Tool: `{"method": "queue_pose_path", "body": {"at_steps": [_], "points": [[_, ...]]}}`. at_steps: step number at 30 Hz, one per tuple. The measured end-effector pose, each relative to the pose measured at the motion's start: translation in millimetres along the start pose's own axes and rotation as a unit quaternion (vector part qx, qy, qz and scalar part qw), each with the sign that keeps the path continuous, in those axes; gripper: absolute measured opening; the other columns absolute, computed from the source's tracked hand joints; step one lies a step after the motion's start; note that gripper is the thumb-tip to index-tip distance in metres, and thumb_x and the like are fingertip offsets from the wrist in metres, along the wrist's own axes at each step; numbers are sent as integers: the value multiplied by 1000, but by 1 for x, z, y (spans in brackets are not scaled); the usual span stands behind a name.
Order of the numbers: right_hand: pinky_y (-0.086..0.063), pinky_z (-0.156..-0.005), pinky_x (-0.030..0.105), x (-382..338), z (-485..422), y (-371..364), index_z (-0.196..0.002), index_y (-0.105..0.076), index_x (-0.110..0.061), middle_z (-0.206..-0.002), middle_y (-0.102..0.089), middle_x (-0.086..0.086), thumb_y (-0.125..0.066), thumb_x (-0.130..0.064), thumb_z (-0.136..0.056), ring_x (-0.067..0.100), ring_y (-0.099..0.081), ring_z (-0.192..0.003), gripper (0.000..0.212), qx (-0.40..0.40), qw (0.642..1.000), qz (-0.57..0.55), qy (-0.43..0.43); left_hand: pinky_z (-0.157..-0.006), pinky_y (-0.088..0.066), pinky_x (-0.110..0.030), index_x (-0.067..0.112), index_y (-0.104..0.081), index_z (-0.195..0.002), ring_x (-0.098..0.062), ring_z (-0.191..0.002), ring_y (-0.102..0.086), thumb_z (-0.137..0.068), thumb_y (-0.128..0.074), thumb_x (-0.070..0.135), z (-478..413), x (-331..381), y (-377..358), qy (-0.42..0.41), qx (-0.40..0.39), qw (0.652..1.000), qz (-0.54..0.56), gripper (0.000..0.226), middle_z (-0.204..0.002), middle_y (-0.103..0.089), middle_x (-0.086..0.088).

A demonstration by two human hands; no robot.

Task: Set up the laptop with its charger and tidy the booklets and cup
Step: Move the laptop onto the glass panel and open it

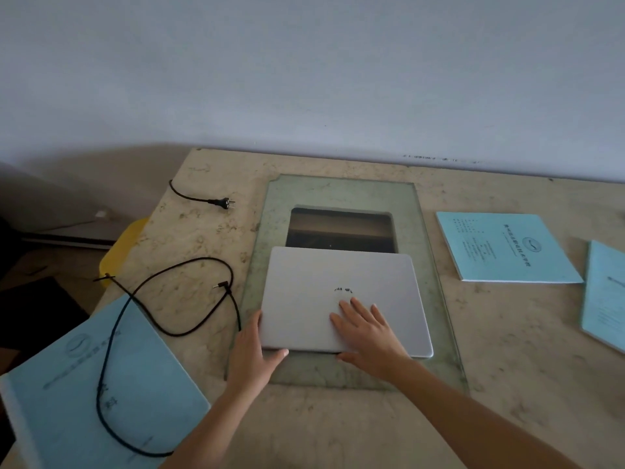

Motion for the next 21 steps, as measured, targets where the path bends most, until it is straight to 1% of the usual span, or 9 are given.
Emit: {"method": "queue_pose_path", "body": {"at_steps": [2, 4, 5, 7, 10, 13, 14, 18, 21], "points": [[-22, -112, 58, -3, 6, 4, -141, -34, -20, -154, -31, 10, -63, -44, -82, 33, -23, -143, 70, 27, 1000, 9, 2, -92, -48, -36, 13, -34, -139, -22, -115, -53, -67, -80, 32, -1, -2, 3, -7, 2, 1000, 20, 88, -129, -54, -8], [-44, -98, 58, -5, 11, 4, -129, -50, -20, -138, -53, 10, -73, -44, -73, 33, -48, -129, 65, 58, 998, 29, 0, -93, -48, -36, 13, -34, -140, -21, -116, -53, -69, -80, 32, 1, -4, 5, -16, 3, 999, 37, 87, -128, -54, -5], [-48, -93, 57, -6, 13, 4, -125, -52, -21, -133, -58, 9, -74, -44, -71, 32, -53, -124, 63, 77, 997, 29, -6, -94, -47, -34, 13, -32, -142, -19, -116, -52, -70, -79, 32, 2, -6, 5, -22, 2, 999, 41, 88, -129, -53, -2], [-50, -91, 55, -8, 16, 8, -124, -53, -23, -130, -60, 7, -72, -46, -73, 30, -56, -121, 59, 103, 994, 20, -13, -96, -45, -32, 15, -30, -144, -15, -117, -51, -75, -76, 30, 6, -5, 6, -43, 6, 998, 35, 84, -127, -52, 4], [-54, -87, 50, -10, 20, 14, -122, -52, -25, -125, -63, 3, -70, -48, -75, 27, -61, -116, 55, 123, 992, 32, -17, -91, -46, -30, 15, -41, -137, -22, -115, -57, -80, -71, 20, 8, -2, 9, -50, 30, 998, 27, 65, -124, -61, -4], [-56, -85, 46, -11, 22, 21, -121, -53, -26, -123, -64, 1, -46, -49, -87, 23, -62, -114, 41, 131, 990, 42, -14, -84, -44, -28, 7, -53, -126, -28, -108, -61, -80, -70, 14, 8, 2, 10, -26, 50, 998, 17, 49, -115, -65, -12], [-57, -83, 46, -10, 23, 25, -119, -54, -26, -121, -66, 1, -38, -48, -88, 23, -63, -112, 42, 127, 991, 35, -19, -84, -44, -28, 5, -54, -124, -29, -107, -61, -81, -70, 14, 9, 2, 9, -23, 51, 998, 12, 47, -113, -65, -12], [-58, -81, 42, -9, 24, 31, -117, -60, -26, -118, -67, 0, -28, -48, -92, 22, -65, -109, 46, 113, 993, 35, -19, -87, -47, -33, 7, -52, -126, -27, -108, -60, -82, -69, 20, 8, -1, 7, -20, 44, 999, -14, 50, -118, -63, -11], [-59, -80, 38, -7, 25, 46, -116, -62, -28, -117, -68, -3, -11, -48, -99, 18, -65, -107, 58, 149, 988, 35, -21, -91, -48, -36, 8, -47, -129, -27, -112, -57, -80, -71, 22, -2, 0, 8, -23, 17, 999, -43, 57, -124, -59, -11]]}}
Point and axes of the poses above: each hand's wrist, its own z-axis away from the middle knuckle, its own y-axis out of the back of the hand, x = y × z, the point moved 6 cm from there along -z, towards the middle knuckle
